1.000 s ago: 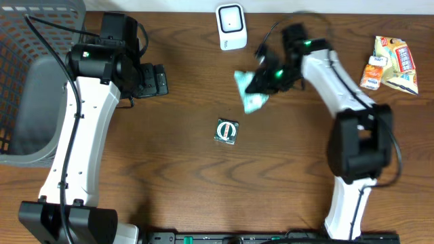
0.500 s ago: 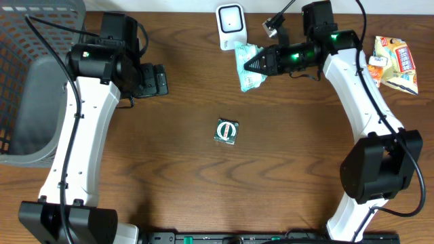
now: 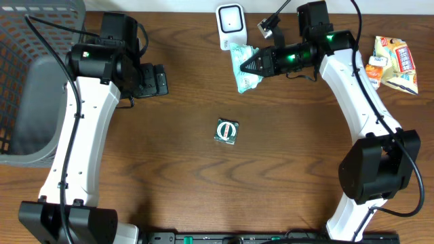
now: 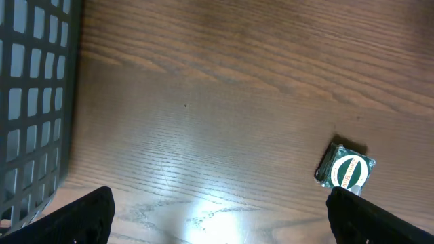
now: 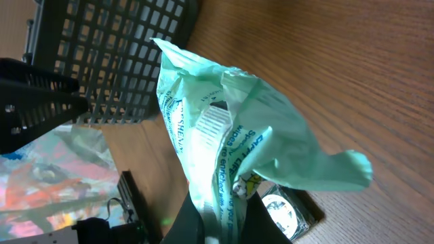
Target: Scan the item barcode
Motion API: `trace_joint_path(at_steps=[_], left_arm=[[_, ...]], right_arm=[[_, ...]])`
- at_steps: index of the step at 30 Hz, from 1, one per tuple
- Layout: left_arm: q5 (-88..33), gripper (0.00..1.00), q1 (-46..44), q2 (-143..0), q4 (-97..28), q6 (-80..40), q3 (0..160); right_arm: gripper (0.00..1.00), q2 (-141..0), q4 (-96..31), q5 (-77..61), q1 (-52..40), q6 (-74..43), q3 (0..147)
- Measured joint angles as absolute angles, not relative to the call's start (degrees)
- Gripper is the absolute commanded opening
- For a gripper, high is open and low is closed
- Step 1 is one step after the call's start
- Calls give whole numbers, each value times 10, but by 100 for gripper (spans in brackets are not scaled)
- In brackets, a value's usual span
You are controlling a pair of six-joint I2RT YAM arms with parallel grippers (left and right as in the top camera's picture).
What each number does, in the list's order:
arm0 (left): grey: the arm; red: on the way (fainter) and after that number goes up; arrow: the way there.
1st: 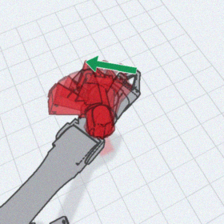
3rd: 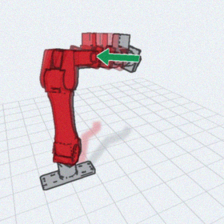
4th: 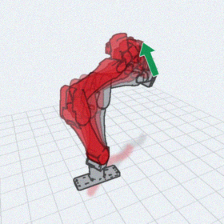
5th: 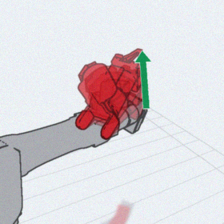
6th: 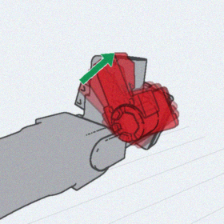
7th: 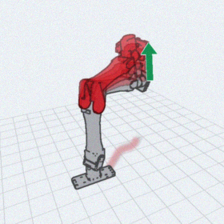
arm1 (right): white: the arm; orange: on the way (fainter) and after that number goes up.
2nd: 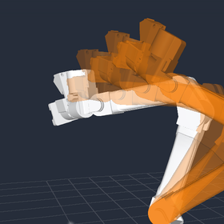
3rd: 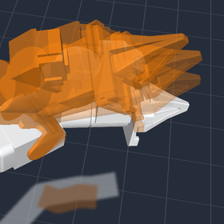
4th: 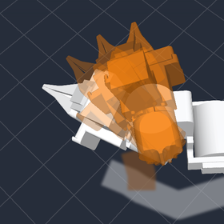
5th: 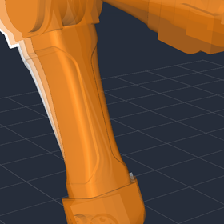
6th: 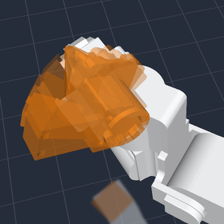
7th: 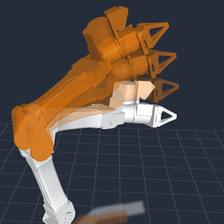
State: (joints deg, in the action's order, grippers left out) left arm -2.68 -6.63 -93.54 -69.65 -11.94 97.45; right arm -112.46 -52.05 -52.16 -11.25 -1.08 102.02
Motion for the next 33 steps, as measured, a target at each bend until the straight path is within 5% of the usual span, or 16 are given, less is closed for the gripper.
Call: trace_joint_path(at_steps=[5,14,23,26,33], left_arm=[[-27,98,-66,-935,-696,-119,975],[-27,98,-66,-935,-696,-119,974],[-27,98,-66,-935,-696,-119,974],[-27,98,-66,-935,-696,-119,974],[-27,98,-66,-935,-696,-119,974]], right_arm=[[1,-1125,-523,-386,-131,-13,1019],[7,-1126,-494,206,-217,-85,921],[18,-1129,-368,344,-249,-63,760],[43,-1129,-377,359,-257,-62,752],[44,-1129,-406,290,-273,-64,752]])
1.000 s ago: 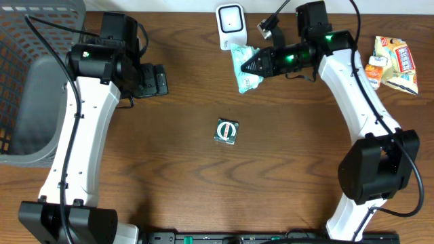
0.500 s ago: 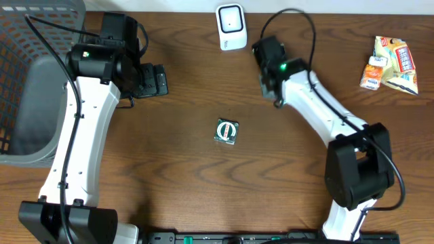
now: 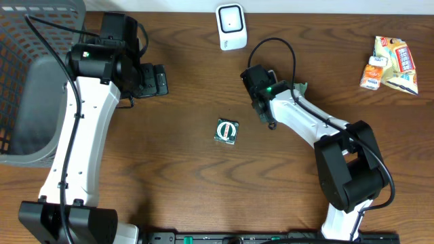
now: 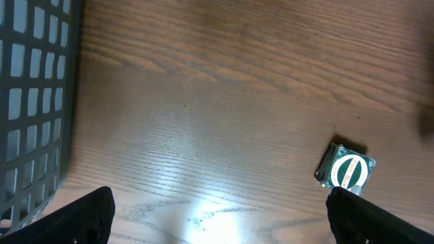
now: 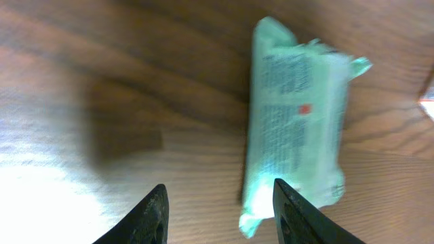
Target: Scan the item barcode
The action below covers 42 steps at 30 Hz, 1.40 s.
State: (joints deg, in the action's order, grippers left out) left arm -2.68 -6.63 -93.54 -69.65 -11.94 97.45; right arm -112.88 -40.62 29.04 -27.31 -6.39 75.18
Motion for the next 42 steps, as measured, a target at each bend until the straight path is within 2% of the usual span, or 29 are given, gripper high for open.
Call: trace_joint_path(at_steps=[3,11,16,18,22,23,24,29,32,33,35,37,42], left_arm=[[-27,98,-66,-935,-696,-119,975],[-27,98,-66,-935,-696,-119,975],[-27,98,-66,-935,-697,-119,974],[-27,98,-66,-935,-696,-119,974],[-27,98,-66,-935,-696,-119,974],[-27,98,-66,-935,-696,-119,975],[-27,98,-66,-935,-696,-119,974],[-27,98,-66,-935,-696,-119,974],[-27,98,-66,-935,-696,-119,974],[-27,98,-66,-935,-696,-119,974],[-27,98,-66,-935,-696,-119,974],[-27,98,-66,-935,-696,-119,974],[-27,98,-66,-935,-696,-119,974]], right_arm=[[47,-1129,-414,277,-276,-66,752],[83,-1128,-432,263,-245,-105,797],[87,-1121,-411,136,-148,-70,834],[85,-1121,-407,25,-70,-39,835],[78,-1124,-404,-114,24,-13,836],[72,-1133,-404,-162,49,-6,836],[65,-1140,-404,-182,58,-3,836],[58,-1204,-405,-294,84,7,836],[39,-1226,-405,-330,85,10,837],[28,-1228,-407,-334,84,13,837],[13,-1235,-408,-344,83,12,837],[2,-1239,-408,-359,83,12,837],[1,-1238,-410,-364,82,-3,839]])
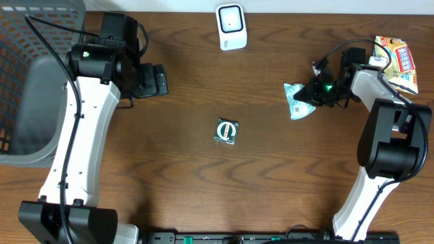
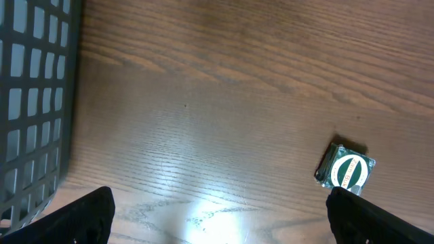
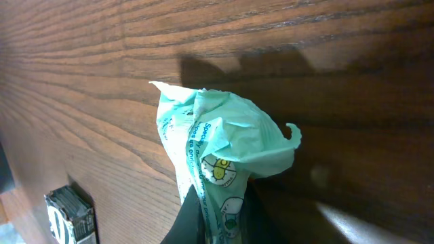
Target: Scan the item barcode
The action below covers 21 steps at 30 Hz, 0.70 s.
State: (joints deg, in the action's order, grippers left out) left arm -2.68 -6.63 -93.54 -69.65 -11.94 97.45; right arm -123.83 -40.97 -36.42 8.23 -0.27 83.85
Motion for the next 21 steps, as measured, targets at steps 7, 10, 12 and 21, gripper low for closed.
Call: trace_joint_path(at_steps=[7,10,12,21], left_arm=[[-27,98,-66,-935,-696,-119,974],[-27,98,-66,-935,-696,-119,975],[-27,98,-66,-935,-696,-119,974],[-27,98,-66,-935,-696,-119,974]], right_arm=[[1,-1172,-424,-207,39,-15,839],[1,-1115,-429,-50,-26,-35,839],[1,-1090,-432,80,-93,-57,842],[1,-1194,-428,454,-298,-122,844]])
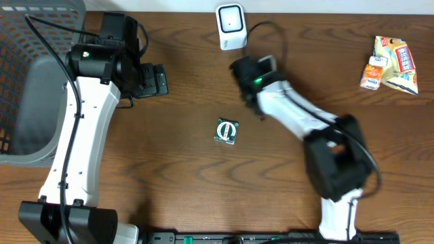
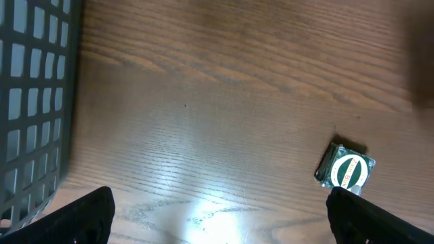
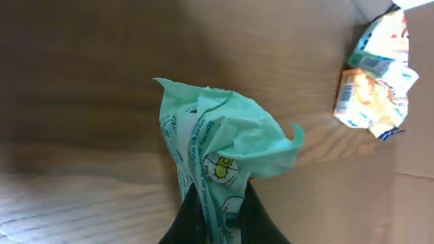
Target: Scan the item barcode
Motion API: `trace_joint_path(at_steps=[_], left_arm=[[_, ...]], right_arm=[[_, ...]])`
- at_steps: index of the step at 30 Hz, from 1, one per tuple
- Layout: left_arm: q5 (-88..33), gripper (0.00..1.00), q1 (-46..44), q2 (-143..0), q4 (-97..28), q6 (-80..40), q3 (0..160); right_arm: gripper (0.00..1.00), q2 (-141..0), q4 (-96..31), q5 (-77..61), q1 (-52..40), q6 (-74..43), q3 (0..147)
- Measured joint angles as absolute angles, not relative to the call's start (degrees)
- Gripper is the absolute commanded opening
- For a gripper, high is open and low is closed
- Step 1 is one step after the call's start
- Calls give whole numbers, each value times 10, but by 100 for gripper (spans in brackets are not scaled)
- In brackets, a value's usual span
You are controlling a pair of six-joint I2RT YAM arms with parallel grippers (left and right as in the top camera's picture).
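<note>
My right gripper [image 3: 217, 213] is shut on a crumpled mint-green packet [image 3: 220, 142] with printed text, held above the wood. In the overhead view the right arm is blurred, with its wrist [image 1: 249, 73] just below the white scanner [image 1: 231, 27]; the packet is hidden under it there. A small square green-and-white item [image 1: 226, 131] lies at mid-table and also shows in the left wrist view [image 2: 346, 169]. At the back left my left gripper [image 1: 154, 80] stands open with nothing between its fingers [image 2: 81, 217].
A grey mesh basket [image 1: 34, 74] fills the left edge, its wall [image 2: 30, 102] close to the left gripper. Orange-and-yellow snack packs [image 1: 392, 62] lie at the back right corner and show in the right wrist view [image 3: 376, 88].
The right gripper, still shut on the green packet, has gone from the right side near the snack packs to the back middle, just below the scanner. The left arm has not moved.
At first the right gripper held the green packet just below the scanner. Then the packet lay on the table under the open jaws at mid-table. Later the gripper was shut on it at the right, and now it is near the scanner again.
</note>
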State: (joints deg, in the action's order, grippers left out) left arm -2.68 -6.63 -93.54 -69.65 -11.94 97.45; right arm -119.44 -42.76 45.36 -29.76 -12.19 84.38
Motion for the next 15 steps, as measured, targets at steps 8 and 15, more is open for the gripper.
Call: trace_joint_path(at_steps=[8,15], left_arm=[[-27,98,-66,-935,-696,-119,974],[-27,98,-66,-935,-697,-119,974]], right_arm=[[48,-1287,-478,544,-349,-171,844],[82,-1235,-512,415,-375,-196,854]])
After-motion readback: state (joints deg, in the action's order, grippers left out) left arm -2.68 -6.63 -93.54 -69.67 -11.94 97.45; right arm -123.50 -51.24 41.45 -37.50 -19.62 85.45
